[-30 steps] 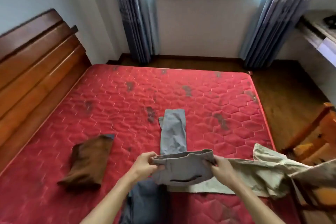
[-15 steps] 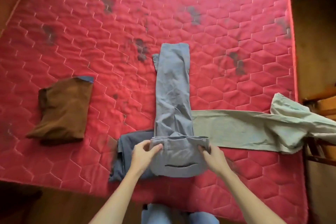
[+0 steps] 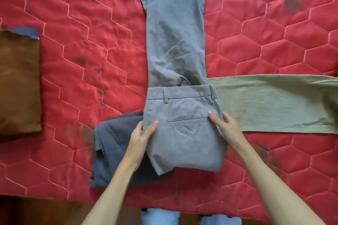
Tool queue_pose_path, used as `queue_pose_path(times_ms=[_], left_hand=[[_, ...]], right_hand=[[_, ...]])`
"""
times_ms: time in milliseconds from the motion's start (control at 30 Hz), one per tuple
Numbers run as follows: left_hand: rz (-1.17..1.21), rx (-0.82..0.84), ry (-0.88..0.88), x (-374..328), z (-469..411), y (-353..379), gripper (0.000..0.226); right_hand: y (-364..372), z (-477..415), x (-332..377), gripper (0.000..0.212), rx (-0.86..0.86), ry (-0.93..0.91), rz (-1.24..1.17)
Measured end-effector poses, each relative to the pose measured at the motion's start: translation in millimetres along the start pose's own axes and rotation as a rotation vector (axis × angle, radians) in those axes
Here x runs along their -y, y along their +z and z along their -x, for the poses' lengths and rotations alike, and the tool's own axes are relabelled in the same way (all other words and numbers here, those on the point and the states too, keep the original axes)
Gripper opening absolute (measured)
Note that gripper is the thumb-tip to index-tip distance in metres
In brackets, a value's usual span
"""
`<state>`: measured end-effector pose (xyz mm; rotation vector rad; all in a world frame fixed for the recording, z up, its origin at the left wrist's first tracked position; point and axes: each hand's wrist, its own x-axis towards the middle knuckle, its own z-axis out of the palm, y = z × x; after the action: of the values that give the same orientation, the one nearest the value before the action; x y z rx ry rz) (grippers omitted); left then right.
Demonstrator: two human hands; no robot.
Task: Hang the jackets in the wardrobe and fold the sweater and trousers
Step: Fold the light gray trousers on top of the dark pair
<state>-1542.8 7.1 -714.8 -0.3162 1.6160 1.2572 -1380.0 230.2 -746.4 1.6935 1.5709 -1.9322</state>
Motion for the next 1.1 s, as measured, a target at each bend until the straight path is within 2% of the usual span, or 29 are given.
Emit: queue_pose_path(times_ms=[67, 167, 267, 367, 467, 567, 667, 767, 800, 867, 967, 1033, 1100], left_hand=[[-0.121, 0.012, 0.047, 15, 22, -3, 0.069], [-0.377, 0.025, 0.136, 30, 40, 4, 0.096], [-0.439, -0.1, 0.158, 45, 47, 12, 0.109], [-0.407, -0.239, 0.106, 61, 53, 13, 0.086], [-0.351, -0.21, 0.101, 70, 56, 15, 0.071], [-0.329, -0.163, 0.184, 69, 54, 24, 0.058], [-0.252, -0.135, 0.237, 59, 50, 31, 0.046], [-0.273, -0.125, 0.252, 55, 38, 34, 0.044], [-0.279, -0.124, 0.247, 56, 34, 34, 0.043], [-0.275, -0.132, 0.223, 60, 31, 32, 0.04], [-0.236, -0.102, 0.151, 68, 38, 31, 0.029], [-0.257, -0.01, 0.07, 74, 48, 39, 0.023], [-0.323, 0.123, -0.003, 80, 63, 52, 0.022]], right_hand=[[-9, 17, -19, 0.036, 0.018, 0.039, -0.067], [-23, 39, -40, 0.059, 0.06, 0.036, -0.037], [-23, 53, -49, 0.077, 0.082, 0.03, 0.048], [-15, 66, -52, 0.063, 0.085, 0.017, 0.079], [-11, 71, -52, 0.04, 0.107, -0.038, 0.086], [-2, 77, -50, 0.033, 0.087, -0.139, 0.041], [9, 77, -48, 0.041, 0.066, -0.219, 0.043], [14, 64, -52, 0.077, 0.125, -0.202, 0.096], [12, 59, -53, 0.083, 0.125, -0.204, 0.128], [1, 53, -60, 0.072, 0.105, -0.239, 0.158], [-27, 68, -72, 0.036, 0.052, -0.205, 0.205], [-50, 88, -85, 0.018, 0.075, -0.146, 0.257], [-70, 108, -95, 0.009, 0.045, -0.094, 0.248]])
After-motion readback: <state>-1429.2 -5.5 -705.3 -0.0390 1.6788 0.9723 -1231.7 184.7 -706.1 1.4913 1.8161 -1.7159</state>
